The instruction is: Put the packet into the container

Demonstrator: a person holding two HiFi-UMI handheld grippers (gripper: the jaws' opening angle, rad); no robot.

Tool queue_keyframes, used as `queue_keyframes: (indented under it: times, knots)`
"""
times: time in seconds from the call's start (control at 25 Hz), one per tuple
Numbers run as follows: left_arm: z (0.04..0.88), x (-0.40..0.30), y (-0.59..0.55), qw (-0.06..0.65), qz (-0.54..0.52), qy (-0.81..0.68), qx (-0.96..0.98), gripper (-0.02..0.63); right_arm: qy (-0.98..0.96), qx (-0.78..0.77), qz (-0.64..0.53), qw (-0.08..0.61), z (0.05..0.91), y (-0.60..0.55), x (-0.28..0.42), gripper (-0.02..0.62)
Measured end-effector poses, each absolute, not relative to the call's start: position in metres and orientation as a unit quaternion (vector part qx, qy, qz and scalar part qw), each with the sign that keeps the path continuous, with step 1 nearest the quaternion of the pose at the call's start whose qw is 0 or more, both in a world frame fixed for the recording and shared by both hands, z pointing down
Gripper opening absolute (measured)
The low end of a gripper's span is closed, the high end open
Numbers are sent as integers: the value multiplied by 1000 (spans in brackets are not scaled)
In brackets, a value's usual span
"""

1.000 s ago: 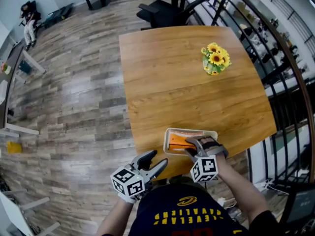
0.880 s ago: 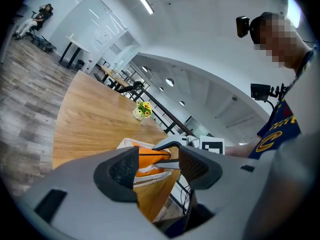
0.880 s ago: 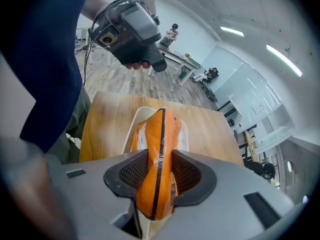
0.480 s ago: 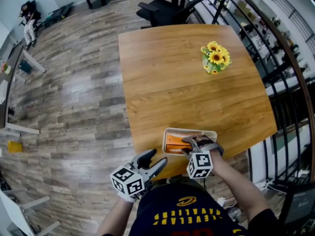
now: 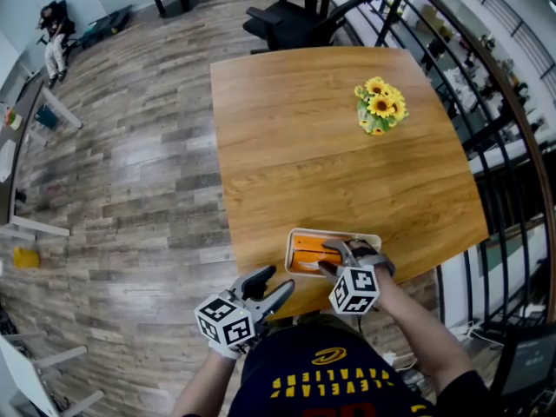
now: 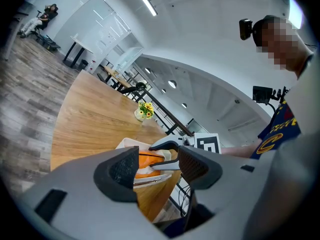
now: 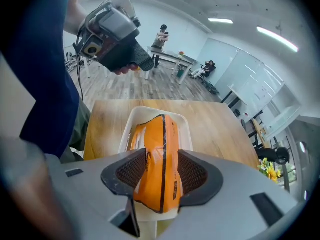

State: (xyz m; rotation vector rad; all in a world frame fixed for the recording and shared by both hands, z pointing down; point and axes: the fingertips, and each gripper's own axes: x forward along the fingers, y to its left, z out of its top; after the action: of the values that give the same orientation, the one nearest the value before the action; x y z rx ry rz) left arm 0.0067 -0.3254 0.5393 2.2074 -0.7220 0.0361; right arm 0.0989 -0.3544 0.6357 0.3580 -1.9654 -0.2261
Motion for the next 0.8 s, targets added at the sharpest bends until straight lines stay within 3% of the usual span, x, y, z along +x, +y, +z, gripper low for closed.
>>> queue_keyframes:
  times: [0.2,0.8]
  knots:
    - [535,13,-327,391,11,-280,877,238,-847,212,-84,480,597,-366,101,186]
    - [481,52,-333,360,-4,-263,895,236,-891,373,225,131,492,-356,128,183]
